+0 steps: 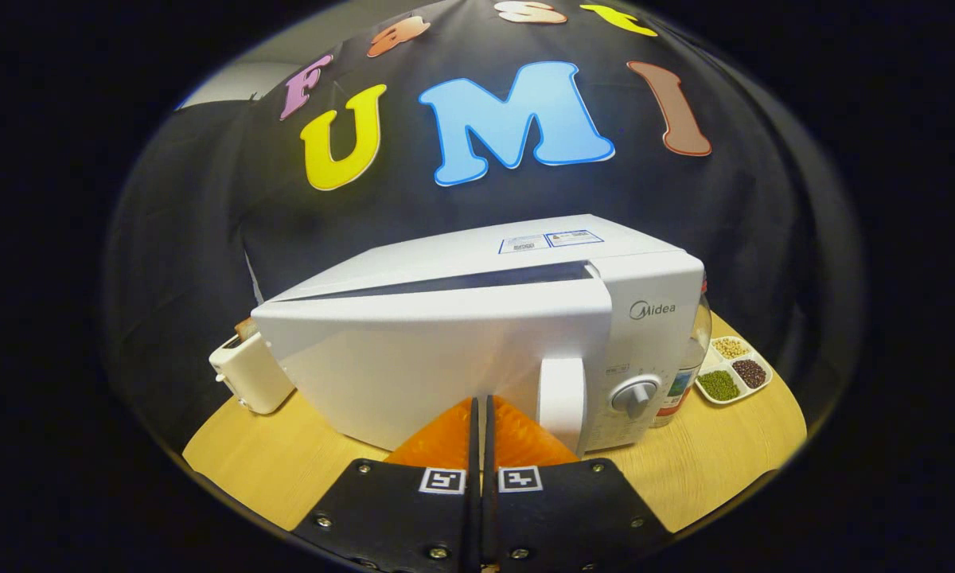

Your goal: Open the microwave, put the food inside, and close the microwave door.

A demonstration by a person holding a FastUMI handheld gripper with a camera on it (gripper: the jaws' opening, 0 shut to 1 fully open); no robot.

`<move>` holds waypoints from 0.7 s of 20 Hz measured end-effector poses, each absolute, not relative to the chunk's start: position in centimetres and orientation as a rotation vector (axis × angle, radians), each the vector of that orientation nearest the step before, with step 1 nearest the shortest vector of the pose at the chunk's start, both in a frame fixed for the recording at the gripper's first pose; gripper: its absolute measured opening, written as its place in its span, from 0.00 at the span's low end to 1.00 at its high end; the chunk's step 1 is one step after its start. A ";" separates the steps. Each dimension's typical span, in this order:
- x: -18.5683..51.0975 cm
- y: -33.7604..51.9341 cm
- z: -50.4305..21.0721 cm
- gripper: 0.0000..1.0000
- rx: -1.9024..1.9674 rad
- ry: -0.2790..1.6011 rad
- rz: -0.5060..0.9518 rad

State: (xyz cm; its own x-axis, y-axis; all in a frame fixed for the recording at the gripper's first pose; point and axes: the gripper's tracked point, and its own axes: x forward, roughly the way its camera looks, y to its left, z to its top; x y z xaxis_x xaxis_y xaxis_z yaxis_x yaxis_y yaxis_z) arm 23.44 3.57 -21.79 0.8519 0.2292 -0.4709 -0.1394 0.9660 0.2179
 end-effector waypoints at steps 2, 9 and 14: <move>24.2 3.3 -21.8 0.01 0.175 0.511 0.175; 25.5 2.9 -21.9 0.01 0.125 0.469 0.157; 25.2 2.4 -21.9 0.01 0.064 0.467 0.137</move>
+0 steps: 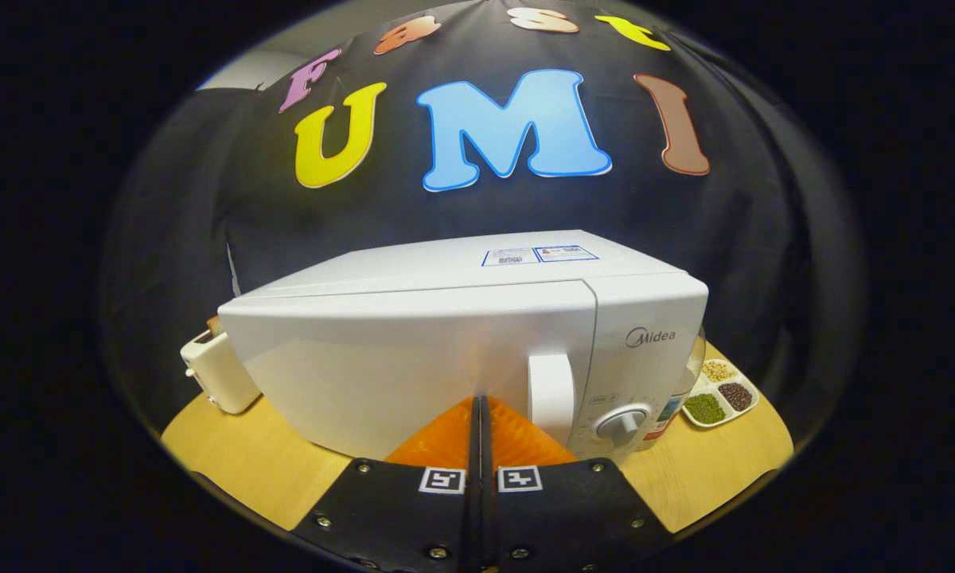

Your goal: Open the microwave, put the food inside, and close the microwave door.

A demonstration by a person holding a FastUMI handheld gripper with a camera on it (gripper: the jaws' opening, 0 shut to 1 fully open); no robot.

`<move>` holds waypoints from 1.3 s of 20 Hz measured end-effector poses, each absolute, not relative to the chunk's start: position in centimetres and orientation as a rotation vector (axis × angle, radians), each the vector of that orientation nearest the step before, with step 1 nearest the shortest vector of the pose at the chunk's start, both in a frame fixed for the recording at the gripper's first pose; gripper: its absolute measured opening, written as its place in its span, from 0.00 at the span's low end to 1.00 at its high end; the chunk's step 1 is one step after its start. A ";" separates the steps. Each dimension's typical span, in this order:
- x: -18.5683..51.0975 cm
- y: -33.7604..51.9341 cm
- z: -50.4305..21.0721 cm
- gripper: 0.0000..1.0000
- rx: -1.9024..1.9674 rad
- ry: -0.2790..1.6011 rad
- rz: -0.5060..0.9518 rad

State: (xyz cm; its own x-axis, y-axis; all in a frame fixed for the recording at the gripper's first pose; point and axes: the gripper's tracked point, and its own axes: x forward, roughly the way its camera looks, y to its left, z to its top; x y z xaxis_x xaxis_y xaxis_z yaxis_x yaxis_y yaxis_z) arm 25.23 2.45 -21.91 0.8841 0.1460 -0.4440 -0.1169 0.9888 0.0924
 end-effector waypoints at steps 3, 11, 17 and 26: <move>23.1 2.9 -18.9 0.01 0.073 0.419 0.125; 15.5 2.4 -11.6 0.01 0.074 0.292 0.077; 8.3 3.0 -8.1 0.23 0.057 0.233 0.082; 1.1 4.3 -5.5 0.99 0.039 0.165 0.058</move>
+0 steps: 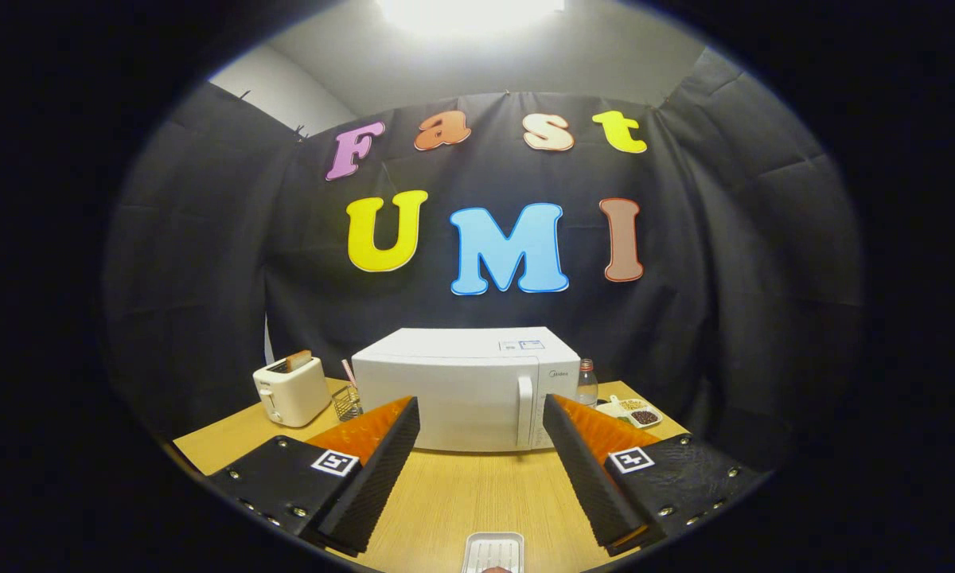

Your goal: Open the microwave, put the food inside, and close the microwave door.

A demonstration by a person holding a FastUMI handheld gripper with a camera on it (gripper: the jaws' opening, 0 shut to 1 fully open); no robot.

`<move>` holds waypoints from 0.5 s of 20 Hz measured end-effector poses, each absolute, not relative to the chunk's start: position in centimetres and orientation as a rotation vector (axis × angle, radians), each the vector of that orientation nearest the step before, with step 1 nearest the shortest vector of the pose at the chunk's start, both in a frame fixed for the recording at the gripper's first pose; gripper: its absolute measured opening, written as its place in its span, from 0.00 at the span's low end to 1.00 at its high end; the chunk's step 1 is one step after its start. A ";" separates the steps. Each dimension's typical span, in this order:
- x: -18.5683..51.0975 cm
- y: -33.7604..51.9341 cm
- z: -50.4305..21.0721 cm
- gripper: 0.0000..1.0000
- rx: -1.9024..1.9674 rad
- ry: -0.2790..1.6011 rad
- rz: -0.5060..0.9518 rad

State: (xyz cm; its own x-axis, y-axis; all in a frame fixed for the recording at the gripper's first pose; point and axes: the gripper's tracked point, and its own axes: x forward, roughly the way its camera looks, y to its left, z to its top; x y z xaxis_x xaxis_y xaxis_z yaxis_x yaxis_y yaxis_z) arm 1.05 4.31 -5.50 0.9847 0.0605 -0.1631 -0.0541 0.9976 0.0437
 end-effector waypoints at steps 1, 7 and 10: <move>0.6 4.6 -5.2 0.98 0.041 0.158 0.061; -0.7 4.6 -4.5 0.98 0.049 0.142 0.058; -0.8 4.3 -4.4 0.98 0.049 0.141 0.059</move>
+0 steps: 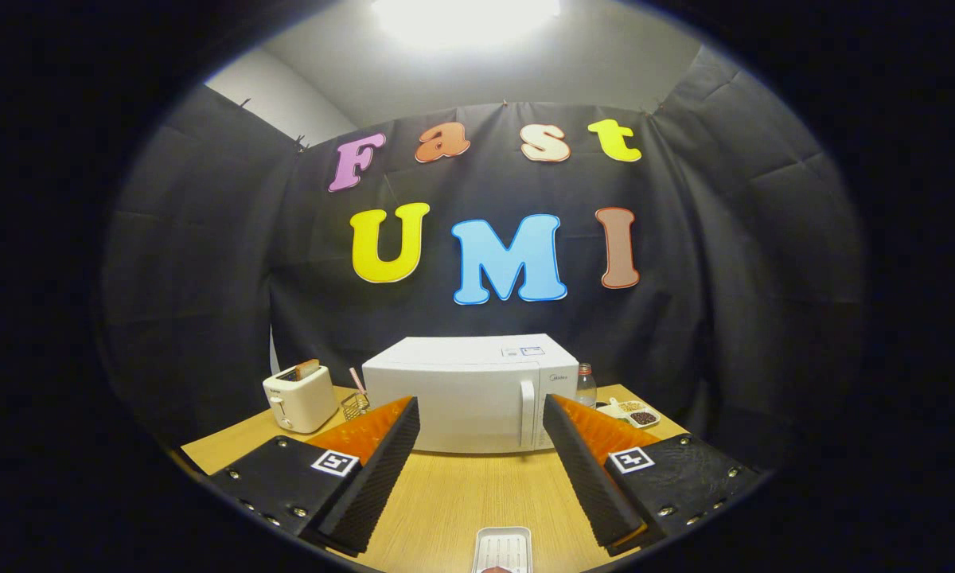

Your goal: Open the microwave, put the food inside, and close the microwave door.

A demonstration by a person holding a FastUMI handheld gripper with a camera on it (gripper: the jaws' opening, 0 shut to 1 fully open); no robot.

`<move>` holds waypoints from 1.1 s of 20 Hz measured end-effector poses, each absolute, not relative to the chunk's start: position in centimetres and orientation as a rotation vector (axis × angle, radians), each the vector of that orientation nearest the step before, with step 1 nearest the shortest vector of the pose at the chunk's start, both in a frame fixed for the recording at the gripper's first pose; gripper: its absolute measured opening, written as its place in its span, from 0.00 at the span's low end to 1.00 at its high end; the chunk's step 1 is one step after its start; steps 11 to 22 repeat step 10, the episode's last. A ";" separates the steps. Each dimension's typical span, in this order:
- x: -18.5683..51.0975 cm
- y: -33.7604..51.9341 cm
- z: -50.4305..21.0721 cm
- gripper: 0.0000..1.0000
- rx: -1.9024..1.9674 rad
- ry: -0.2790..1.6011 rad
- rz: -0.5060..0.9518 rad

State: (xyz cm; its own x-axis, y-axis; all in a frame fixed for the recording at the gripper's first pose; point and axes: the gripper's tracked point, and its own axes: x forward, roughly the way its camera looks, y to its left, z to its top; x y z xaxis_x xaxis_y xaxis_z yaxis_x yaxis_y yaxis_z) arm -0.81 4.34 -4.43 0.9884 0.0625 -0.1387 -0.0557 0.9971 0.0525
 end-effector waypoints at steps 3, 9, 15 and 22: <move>-0.6 3.9 -4.4 0.99 0.062 0.145 0.057; -0.2 3.0 -3.7 0.98 0.045 0.124 0.058; -0.1 2.9 -3.7 0.98 0.047 0.123 0.059; -0.1 2.9 -3.7 0.98 0.047 0.123 0.059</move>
